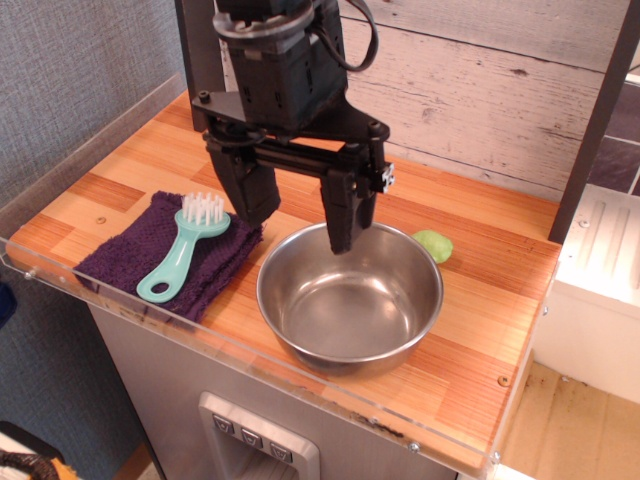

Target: Place the blue brush behind the purple towel

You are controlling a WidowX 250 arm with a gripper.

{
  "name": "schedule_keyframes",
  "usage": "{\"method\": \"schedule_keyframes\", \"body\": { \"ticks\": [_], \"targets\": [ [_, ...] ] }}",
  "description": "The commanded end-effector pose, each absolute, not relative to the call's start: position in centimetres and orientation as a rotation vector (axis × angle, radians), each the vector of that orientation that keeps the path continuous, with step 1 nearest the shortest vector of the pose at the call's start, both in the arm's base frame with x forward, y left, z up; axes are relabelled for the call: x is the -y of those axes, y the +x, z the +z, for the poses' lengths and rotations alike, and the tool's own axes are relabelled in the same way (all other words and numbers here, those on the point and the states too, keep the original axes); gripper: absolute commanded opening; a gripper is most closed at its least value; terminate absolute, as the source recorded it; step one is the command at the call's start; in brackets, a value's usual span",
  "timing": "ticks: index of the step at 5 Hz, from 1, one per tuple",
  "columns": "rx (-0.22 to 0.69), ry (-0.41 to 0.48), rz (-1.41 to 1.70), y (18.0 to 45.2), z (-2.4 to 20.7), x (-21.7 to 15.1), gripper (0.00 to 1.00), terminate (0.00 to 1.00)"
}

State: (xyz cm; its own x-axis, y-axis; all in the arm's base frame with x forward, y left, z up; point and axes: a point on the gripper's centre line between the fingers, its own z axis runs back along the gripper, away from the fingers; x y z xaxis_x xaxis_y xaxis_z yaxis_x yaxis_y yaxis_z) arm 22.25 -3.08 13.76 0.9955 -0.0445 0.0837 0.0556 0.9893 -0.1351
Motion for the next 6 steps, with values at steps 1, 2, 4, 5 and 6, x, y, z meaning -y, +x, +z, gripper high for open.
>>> {"method": "schedule_keyframes", "body": {
  "ticks": [1, 2, 4, 5, 6],
  "targets": [
    [0.081, -0.138, -0.050, 22.2, 13.8, 3.1, 1.00, 0.00],
    [0.090, -0.126, 0.006, 22.4, 13.7, -0.3, 1.00, 0.00],
    [0.059, 0.022, 0.036, 23.3, 13.4, -7.0, 1.00, 0.00],
    [0.062, 0.041, 0.017, 24.6, 11.4, -7.2, 1.00, 0.00],
    [0.072, 0.096, 0.066, 25.6, 9.3, -7.7, 1.00, 0.00]
  ]
}}
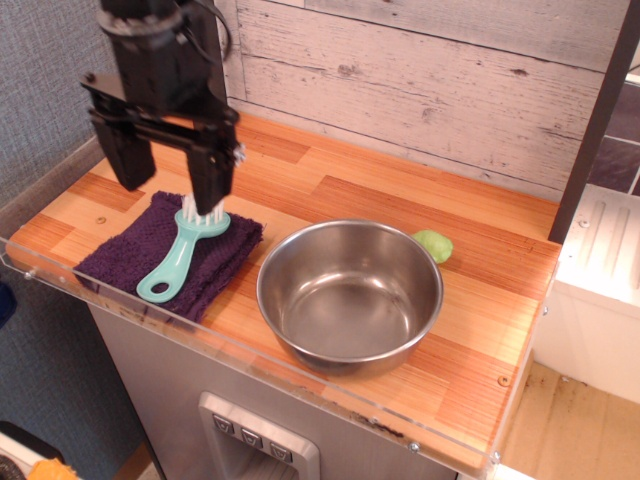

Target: Place the blue brush behind the purple towel

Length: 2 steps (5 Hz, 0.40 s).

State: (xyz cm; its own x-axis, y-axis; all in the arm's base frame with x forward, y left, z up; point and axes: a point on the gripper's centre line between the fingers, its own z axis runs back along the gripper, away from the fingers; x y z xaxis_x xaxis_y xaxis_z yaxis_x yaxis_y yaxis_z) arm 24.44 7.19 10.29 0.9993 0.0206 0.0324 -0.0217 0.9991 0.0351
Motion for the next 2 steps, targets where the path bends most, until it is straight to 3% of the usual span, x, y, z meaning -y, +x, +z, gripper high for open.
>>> {"method": "schedule_keyframes", "body": {
  "ticks": [1, 2],
  "targets": [
    [0.069, 0.178, 0.109, 25.7, 8.7, -8.9, 1.00, 0.00],
    [0.054, 0.212, 0.120, 25.7, 8.4, -10.1, 1.00, 0.00]
  ]
}}
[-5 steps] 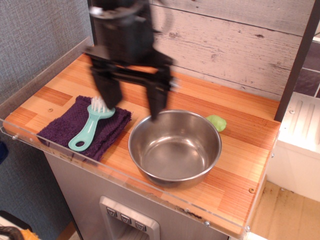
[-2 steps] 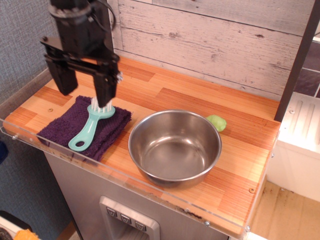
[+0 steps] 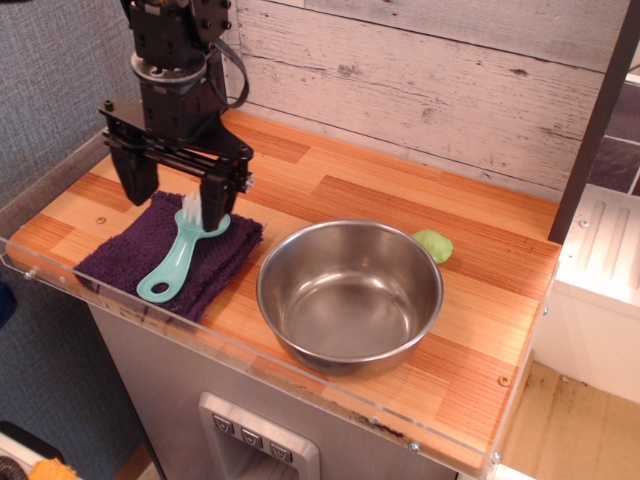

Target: Place the blue brush behind the purple towel

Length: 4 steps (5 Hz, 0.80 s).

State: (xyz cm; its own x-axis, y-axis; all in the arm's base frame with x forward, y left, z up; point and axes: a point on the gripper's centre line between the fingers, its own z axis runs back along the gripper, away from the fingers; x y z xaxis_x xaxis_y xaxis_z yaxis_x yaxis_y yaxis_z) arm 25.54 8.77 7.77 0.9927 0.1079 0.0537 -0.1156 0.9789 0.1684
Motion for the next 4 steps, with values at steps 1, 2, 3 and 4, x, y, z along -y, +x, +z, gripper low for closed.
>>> {"method": "schedule_keyframes", "body": {
  "ticks": [1, 2, 3, 4],
  "targets": [
    [0.038, 0.229, 0.128, 25.7, 8.3, -10.8, 1.00, 0.00],
    [0.019, 0.197, 0.145, 26.0, 6.9, -11.3, 1.00, 0.00],
    [0.001, 0.181, 0.134, 26.6, 5.7, -11.4, 1.00, 0.00],
    [-0.008, 0.178, 0.130, 27.1, 4.8, -11.0, 1.00, 0.00]
  ]
}}
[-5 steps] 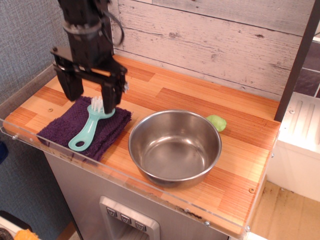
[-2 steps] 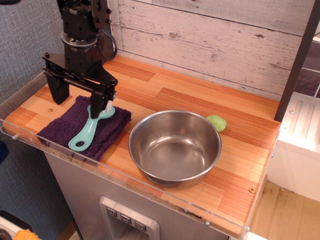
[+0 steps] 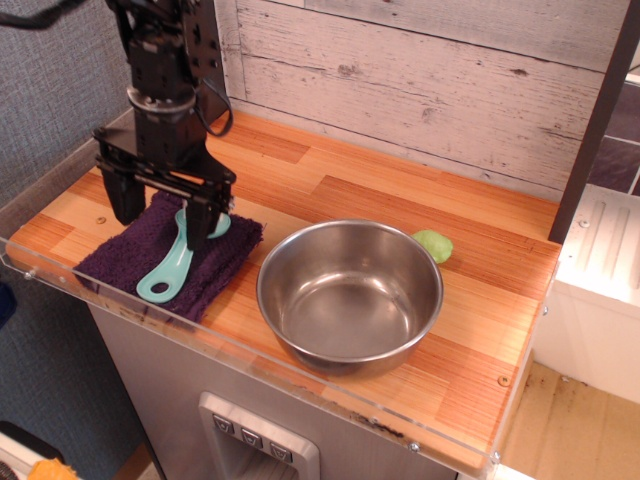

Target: Place the blue brush behind the purple towel

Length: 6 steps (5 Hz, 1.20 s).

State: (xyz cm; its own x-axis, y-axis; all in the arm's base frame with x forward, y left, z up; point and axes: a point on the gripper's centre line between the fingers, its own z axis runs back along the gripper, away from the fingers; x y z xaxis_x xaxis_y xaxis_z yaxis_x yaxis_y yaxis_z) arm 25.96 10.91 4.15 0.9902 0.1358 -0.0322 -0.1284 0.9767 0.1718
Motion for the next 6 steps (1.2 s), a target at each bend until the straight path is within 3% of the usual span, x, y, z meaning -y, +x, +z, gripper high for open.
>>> {"method": "schedule_keyframes", "body": {
  "ticks": [1, 3, 4, 5, 6],
  "targets": [
    [-0.015, 0.174, 0.122, 27.4, 4.3, -10.4, 1.00, 0.00],
    [-0.030, 0.171, 0.092, 28.0, 3.7, -9.2, 1.00, 0.00],
    [-0.034, 0.166, 0.095, 28.0, 3.5, -8.9, 0.00, 0.00],
    [-0.037, 0.158, 0.094, 27.9, 3.4, -8.6, 0.00, 0.00],
    [0.015, 0.151, 0.103, 27.7, 7.1, -8.2, 0.00, 0.00]
  ]
}}
